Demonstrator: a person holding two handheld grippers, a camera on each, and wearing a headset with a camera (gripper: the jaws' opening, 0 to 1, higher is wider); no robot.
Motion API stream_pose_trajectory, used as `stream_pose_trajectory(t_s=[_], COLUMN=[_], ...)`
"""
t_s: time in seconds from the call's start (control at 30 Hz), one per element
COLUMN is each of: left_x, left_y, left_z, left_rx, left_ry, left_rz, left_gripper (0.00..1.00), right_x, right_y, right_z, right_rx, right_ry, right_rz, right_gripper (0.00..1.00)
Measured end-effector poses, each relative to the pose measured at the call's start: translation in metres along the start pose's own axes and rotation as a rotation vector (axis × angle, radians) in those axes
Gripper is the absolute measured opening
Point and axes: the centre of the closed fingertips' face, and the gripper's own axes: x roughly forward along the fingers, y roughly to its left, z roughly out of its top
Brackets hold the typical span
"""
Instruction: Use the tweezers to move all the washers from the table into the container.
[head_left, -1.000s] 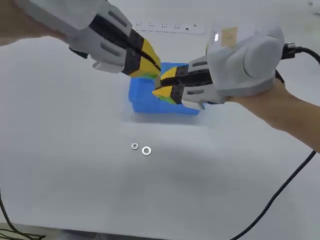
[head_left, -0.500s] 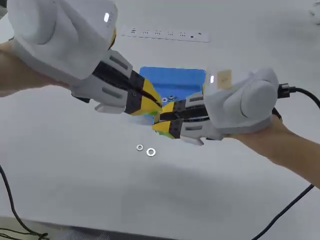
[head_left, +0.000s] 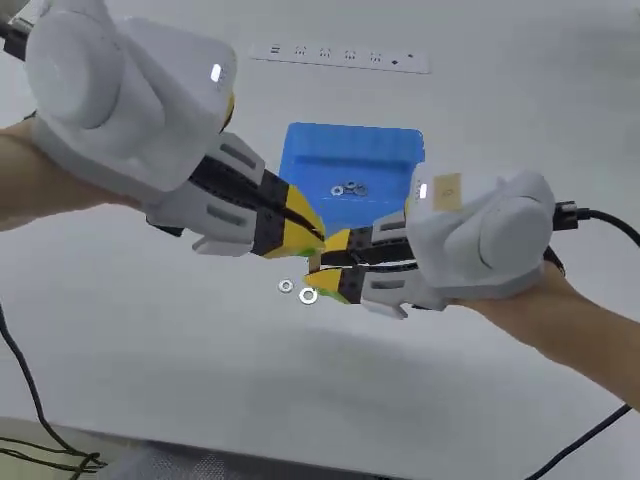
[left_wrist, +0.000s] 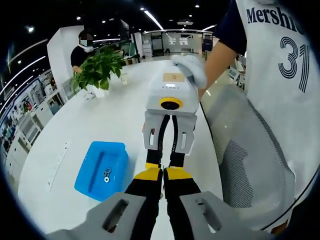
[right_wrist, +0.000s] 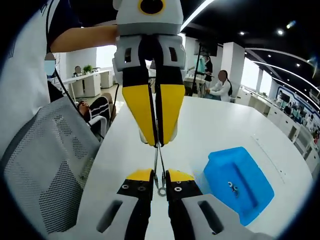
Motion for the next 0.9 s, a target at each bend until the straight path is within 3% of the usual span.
stream_pose_trajectory(t_s=[0.3, 0.53, 0.9], left_x=[0.002, 0.004, 0.008], left_y=[-0.003, 0.003, 0.002], left_z=[-0.019, -0.025, -0.028], left_rx=[-0.043, -0.064, -0.064], left_ry=[0.022, 0.023, 0.042], left_rz=[-0.008, -0.008, -0.020], left_gripper=[0.06, 0.06, 0.06], right_x=[0.015, 0.018, 0.023], right_y=[0.006, 0.003, 0.001], right_z=[-0.012, -0.015, -0.019], right_rx=[-0.037, -0.023, -0.007], right_ry=[0.042, 0.043, 0.045], right_rz=[0.016, 0.018, 0.025], right_gripper=[0.11, 0.11, 0.11])
